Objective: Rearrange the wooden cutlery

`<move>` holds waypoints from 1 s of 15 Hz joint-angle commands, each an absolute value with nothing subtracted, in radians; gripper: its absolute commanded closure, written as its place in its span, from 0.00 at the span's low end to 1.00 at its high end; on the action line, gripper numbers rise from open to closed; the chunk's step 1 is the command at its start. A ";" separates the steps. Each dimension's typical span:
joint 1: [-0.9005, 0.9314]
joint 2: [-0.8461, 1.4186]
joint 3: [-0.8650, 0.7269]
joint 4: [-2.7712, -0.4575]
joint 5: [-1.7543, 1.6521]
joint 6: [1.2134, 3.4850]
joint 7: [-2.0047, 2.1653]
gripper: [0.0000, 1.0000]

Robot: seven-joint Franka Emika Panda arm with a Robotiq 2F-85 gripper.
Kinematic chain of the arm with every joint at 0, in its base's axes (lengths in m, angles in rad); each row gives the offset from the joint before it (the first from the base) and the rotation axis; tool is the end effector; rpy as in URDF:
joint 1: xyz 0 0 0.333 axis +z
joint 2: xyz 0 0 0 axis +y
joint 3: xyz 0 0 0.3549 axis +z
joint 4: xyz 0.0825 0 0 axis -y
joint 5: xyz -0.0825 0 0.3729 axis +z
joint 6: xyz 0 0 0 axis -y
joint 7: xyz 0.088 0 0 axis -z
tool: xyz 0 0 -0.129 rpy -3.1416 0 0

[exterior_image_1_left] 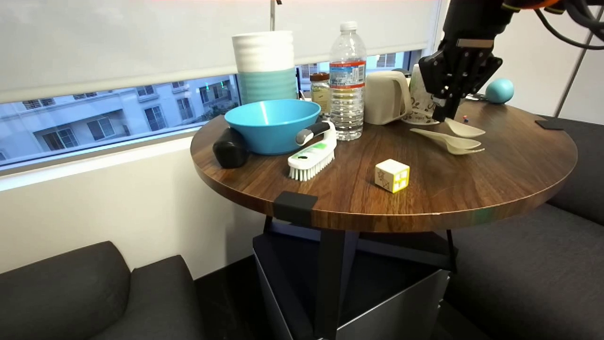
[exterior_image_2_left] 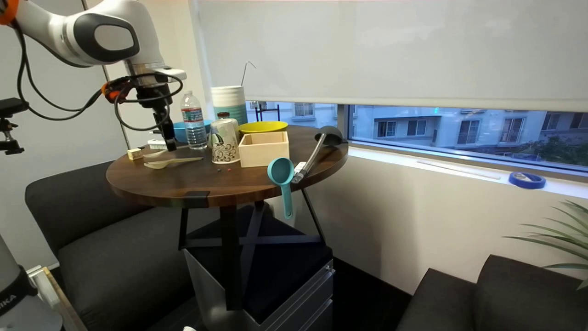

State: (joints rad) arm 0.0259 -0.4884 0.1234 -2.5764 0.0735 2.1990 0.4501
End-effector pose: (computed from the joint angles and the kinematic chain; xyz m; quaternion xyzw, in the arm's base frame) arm 0.3686 0.0609 0.4525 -0.9831 0.1748 -0.0515 0.0176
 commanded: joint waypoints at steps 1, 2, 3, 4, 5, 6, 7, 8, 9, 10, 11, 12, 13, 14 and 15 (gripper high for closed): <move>0.016 -0.497 0.130 -2.599 0.091 2.225 0.454 0.97; 0.015 -0.497 0.130 -2.602 0.090 2.226 0.454 0.97; 0.014 -0.498 0.130 -2.605 0.089 2.227 0.454 0.97; 0.014 -0.499 0.128 -2.607 0.091 2.227 0.454 0.97; 0.013 -0.499 0.128 -2.607 0.091 2.227 0.454 0.97; 0.014 -0.499 0.128 -2.606 0.093 2.228 0.453 0.97; 0.014 -0.499 0.128 -2.605 0.094 2.229 0.453 0.97; 0.013 -0.498 0.128 -2.605 0.094 2.230 0.453 0.97; 0.013 -0.497 0.128 -2.605 0.094 2.231 0.452 0.97; 0.013 -0.497 0.127 -2.605 0.095 2.232 0.452 0.97; 0.014 -0.495 0.127 -2.605 0.097 2.235 0.451 0.97; 0.014 -0.494 0.127 -2.606 0.097 2.237 0.451 0.97; 0.014 -0.493 0.127 -2.606 0.098 2.239 0.451 0.97; 0.014 -0.491 0.127 -2.606 0.098 2.241 0.451 0.97; 0.014 -0.490 0.127 -2.606 0.098 2.243 0.451 0.97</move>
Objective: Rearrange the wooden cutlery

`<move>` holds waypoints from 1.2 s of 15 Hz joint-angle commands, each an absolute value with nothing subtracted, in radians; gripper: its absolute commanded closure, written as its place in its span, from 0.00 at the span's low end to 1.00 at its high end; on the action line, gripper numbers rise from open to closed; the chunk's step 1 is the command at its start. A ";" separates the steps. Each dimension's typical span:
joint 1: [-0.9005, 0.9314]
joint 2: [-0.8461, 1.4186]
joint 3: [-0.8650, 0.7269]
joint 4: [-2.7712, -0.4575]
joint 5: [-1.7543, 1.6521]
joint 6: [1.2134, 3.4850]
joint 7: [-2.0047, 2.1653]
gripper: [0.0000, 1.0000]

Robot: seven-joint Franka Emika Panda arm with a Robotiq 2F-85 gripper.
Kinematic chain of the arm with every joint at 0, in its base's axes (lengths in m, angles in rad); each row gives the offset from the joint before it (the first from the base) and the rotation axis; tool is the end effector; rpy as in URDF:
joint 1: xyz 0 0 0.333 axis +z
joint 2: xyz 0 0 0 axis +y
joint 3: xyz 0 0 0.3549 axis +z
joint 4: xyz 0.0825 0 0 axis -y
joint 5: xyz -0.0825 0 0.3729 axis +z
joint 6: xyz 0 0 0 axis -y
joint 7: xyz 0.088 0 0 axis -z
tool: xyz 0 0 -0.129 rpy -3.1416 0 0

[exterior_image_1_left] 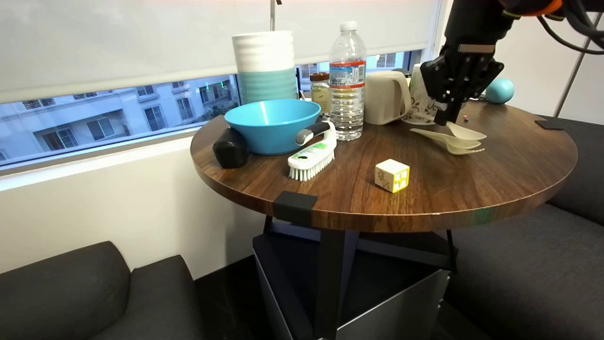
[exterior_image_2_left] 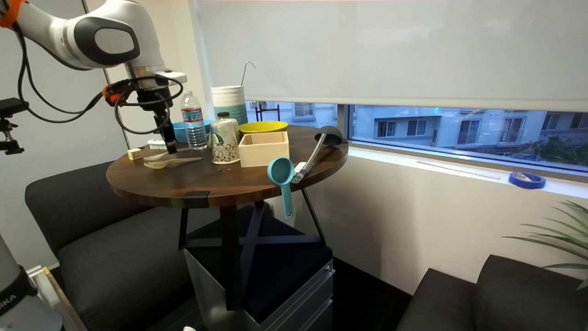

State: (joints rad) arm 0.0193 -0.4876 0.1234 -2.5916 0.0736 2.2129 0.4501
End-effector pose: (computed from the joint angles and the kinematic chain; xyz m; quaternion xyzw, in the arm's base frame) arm 0.3672 0.0578 0.4466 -0.9825 0.1786 -0.0507 0.0169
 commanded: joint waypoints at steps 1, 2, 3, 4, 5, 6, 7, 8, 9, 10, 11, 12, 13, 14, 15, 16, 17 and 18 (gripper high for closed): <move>0.014 -0.489 0.127 -2.607 0.098 2.245 0.451 0.97; 0.014 -0.489 0.126 -2.608 0.100 2.247 0.450 0.97; 0.014 -0.488 0.126 -2.609 0.100 2.248 0.450 0.97; 0.014 -0.486 0.126 -2.610 0.101 2.251 0.451 0.97; 0.014 -0.485 0.126 -2.611 0.101 2.252 0.450 0.97; 0.014 -0.485 0.126 -2.611 0.102 2.253 0.450 0.97; 0.014 -0.485 0.125 -2.612 0.101 2.254 0.450 0.97; 0.013 -0.485 0.125 -2.614 0.101 2.255 0.450 0.97; 0.012 -0.485 0.125 -2.616 0.101 2.255 0.449 0.97; 0.012 -0.484 0.124 -2.617 0.100 2.256 0.449 0.97; 0.012 -0.484 0.123 -2.619 0.101 2.256 0.448 0.97; 0.012 -0.482 0.123 -2.621 0.103 2.259 0.448 0.97; 0.013 -0.481 0.122 -2.623 0.104 2.261 0.448 0.97; 0.014 -0.481 0.122 -2.625 0.106 2.263 0.447 0.97; 0.013 -0.480 0.121 -2.625 0.108 2.264 0.447 0.97; 0.013 -0.480 0.120 -2.624 0.108 2.264 0.447 0.97; 0.014 -0.479 0.119 -2.623 0.110 2.265 0.445 0.97; 0.015 -0.478 0.116 -2.622 0.114 2.264 0.443 0.64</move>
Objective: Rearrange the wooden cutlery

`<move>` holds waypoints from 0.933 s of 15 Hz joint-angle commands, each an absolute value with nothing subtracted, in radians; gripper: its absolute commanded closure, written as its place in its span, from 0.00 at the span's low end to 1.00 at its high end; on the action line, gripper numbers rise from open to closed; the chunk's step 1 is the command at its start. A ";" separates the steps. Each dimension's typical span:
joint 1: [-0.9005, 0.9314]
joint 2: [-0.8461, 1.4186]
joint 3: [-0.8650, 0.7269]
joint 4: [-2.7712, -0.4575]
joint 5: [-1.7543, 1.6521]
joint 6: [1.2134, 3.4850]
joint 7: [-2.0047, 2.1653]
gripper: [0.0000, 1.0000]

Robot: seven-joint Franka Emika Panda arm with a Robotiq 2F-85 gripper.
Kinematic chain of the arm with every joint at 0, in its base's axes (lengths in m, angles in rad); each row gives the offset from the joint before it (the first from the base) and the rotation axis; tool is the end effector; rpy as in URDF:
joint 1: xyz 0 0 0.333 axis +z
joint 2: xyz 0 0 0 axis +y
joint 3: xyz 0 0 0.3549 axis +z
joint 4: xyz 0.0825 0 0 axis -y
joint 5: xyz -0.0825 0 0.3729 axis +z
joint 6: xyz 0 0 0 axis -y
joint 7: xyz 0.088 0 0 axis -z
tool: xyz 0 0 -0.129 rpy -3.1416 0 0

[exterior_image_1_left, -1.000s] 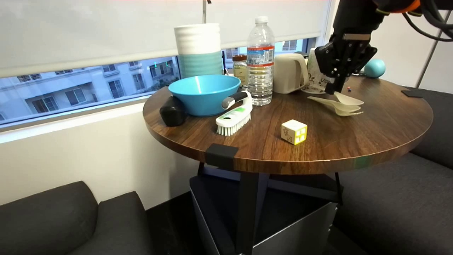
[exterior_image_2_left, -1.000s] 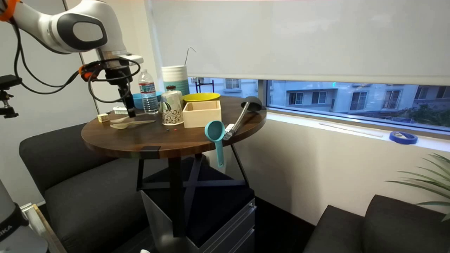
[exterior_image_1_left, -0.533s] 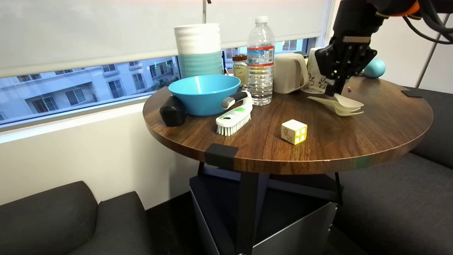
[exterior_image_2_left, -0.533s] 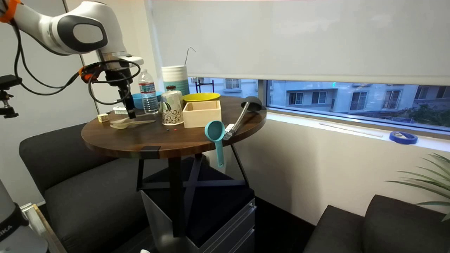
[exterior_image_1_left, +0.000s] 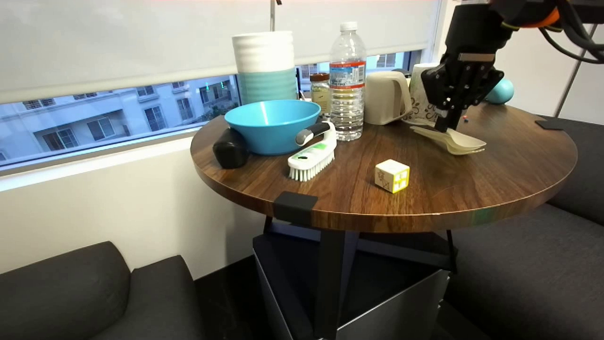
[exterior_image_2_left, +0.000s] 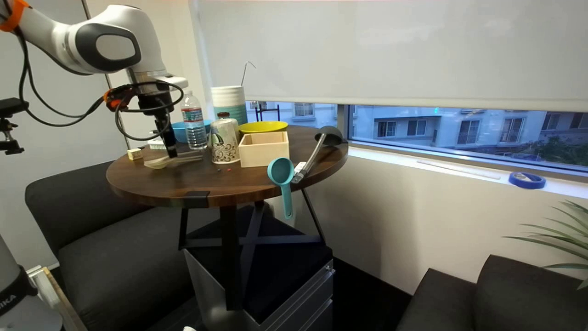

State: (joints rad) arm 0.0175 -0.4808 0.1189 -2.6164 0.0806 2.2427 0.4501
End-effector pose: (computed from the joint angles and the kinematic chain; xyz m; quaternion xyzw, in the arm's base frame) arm 0.3659 0.0547 0.4358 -0.9815 0.1842 -0.0490 0.0201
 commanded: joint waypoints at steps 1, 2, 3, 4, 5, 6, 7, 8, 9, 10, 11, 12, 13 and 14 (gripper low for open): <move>0.016 -0.478 0.114 -2.622 0.119 2.263 0.440 0.61; 0.015 -0.479 0.115 -2.622 0.121 2.265 0.442 0.54; 0.014 -0.479 0.115 -2.622 0.121 2.265 0.443 0.48; 0.013 -0.481 0.115 -2.621 0.122 2.265 0.443 0.40; 0.012 -0.483 0.115 -2.620 0.122 2.263 0.443 0.34; 0.011 -0.489 0.115 -2.618 0.119 2.261 0.445 0.26; 0.011 -0.496 0.116 -2.615 0.117 2.256 0.447 0.19; 0.009 -0.507 0.119 -2.610 0.111 2.252 0.451 0.13; 0.009 -0.516 0.122 -2.607 0.106 2.248 0.452 0.05; 0.009 -0.528 0.125 -2.602 0.103 2.241 0.454 0.01; 0.010 -0.541 0.127 -2.597 0.102 2.234 0.455 0.00; 0.013 -0.553 0.127 -2.590 0.108 2.218 0.455 0.00; 0.011 -0.566 0.128 -2.586 0.110 2.205 0.462 0.00; 0.010 -0.575 0.126 -2.578 0.116 2.188 0.465 0.00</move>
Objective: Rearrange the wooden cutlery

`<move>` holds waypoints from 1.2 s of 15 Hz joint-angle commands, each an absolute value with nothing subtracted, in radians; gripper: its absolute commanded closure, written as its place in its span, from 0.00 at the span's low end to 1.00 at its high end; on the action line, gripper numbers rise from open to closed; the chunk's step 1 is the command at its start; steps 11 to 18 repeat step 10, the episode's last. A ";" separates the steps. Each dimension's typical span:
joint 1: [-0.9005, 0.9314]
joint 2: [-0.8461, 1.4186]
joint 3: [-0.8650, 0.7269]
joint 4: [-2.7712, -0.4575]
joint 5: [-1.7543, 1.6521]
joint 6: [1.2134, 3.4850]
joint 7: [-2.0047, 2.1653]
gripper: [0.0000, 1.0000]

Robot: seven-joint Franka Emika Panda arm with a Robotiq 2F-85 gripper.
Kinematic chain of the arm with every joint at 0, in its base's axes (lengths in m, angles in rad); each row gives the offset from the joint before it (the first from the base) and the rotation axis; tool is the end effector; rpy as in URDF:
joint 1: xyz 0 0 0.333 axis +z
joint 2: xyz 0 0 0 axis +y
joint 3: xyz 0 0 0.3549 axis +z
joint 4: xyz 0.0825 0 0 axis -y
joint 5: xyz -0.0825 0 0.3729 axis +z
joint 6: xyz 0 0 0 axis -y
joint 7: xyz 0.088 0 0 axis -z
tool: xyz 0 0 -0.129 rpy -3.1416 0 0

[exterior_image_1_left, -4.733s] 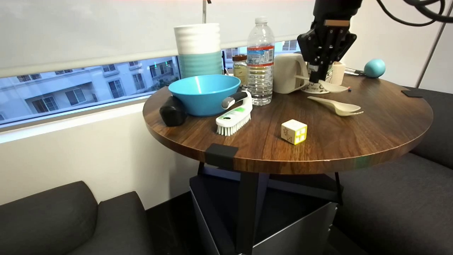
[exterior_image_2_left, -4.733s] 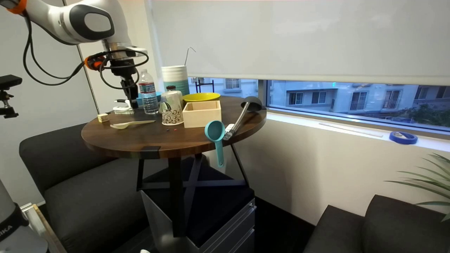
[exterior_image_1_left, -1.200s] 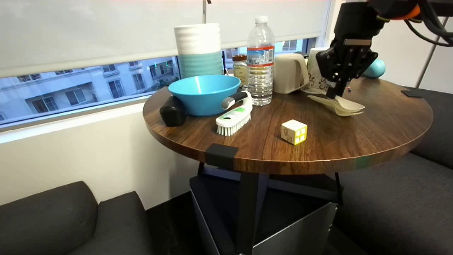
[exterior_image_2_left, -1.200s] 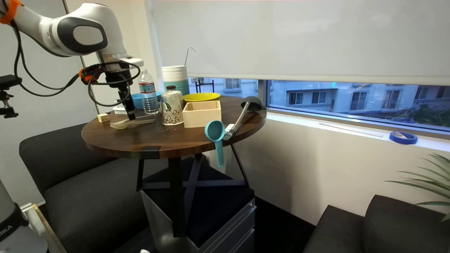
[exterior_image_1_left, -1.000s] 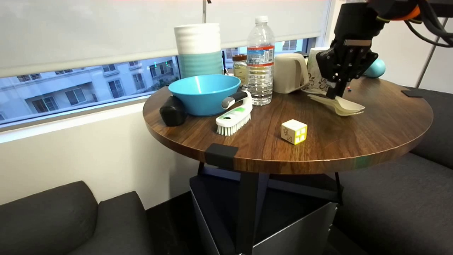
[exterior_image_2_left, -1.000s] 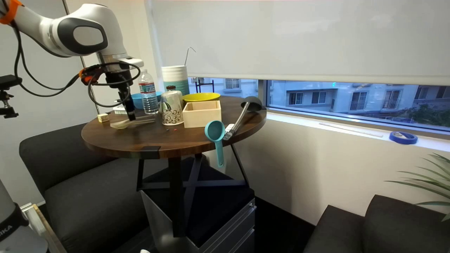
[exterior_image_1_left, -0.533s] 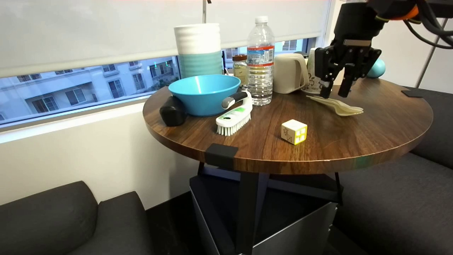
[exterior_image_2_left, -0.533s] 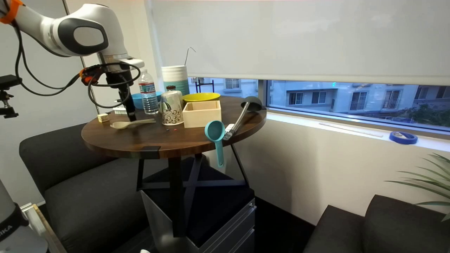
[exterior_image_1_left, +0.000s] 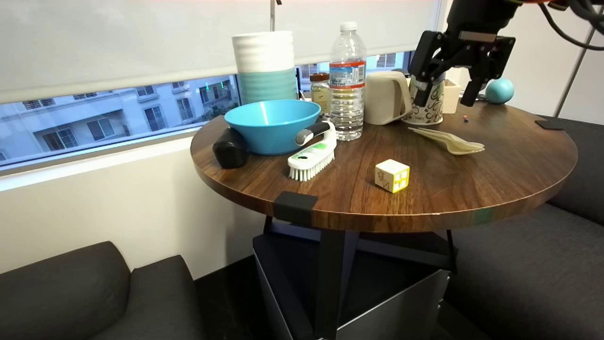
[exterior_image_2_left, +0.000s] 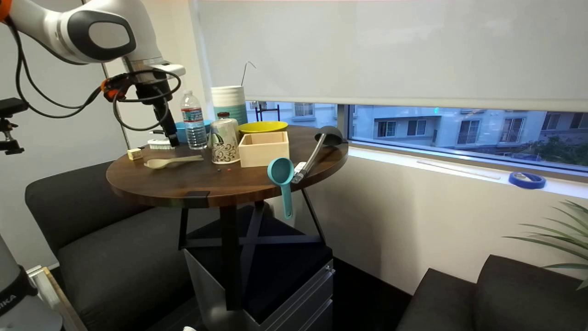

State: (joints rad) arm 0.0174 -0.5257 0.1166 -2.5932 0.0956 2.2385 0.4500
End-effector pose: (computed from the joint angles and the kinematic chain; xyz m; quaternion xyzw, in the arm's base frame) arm 0.3656 0.0556 0.4627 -0.9785 0.1880 -0.0781 0.0341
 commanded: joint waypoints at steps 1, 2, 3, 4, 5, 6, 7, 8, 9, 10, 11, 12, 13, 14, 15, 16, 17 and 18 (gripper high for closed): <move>0.014 -0.586 0.120 -2.571 0.129 2.167 0.463 0.00; 0.012 -0.595 0.120 -2.566 0.131 2.151 0.464 0.00; 0.012 -0.605 0.117 -2.561 0.138 2.133 0.464 0.00; 0.010 -0.614 0.116 -2.556 0.139 2.117 0.462 0.00; 0.005 -0.584 0.125 -2.565 0.119 2.156 0.446 0.00; 0.004 -0.593 0.125 -2.560 0.121 2.142 0.446 0.00; 0.004 -0.599 0.125 -2.559 0.121 2.136 0.446 0.00; 0.004 -0.602 0.125 -2.559 0.122 2.134 0.447 0.00; 0.004 -0.603 0.125 -2.559 0.122 2.134 0.447 0.00; 0.004 -0.603 0.125 -2.559 0.122 2.134 0.447 0.00; 0.004 -0.603 0.125 -2.559 0.122 2.134 0.447 0.00; 0.004 -0.603 0.125 -2.559 0.122 2.134 0.447 0.00; 0.004 -0.603 0.125 -2.559 0.122 2.134 0.447 0.00; 0.004 -0.603 0.125 -2.559 0.122 2.134 0.447 0.00; 0.004 -0.603 0.125 -2.559 0.122 2.134 0.447 0.00; 0.004 -0.603 0.125 -2.559 0.122 2.134 0.447 0.00; 0.004 -0.603 0.125 -2.559 0.122 2.134 0.447 0.00; 0.004 -0.603 0.125 -2.559 0.122 2.134 0.447 0.00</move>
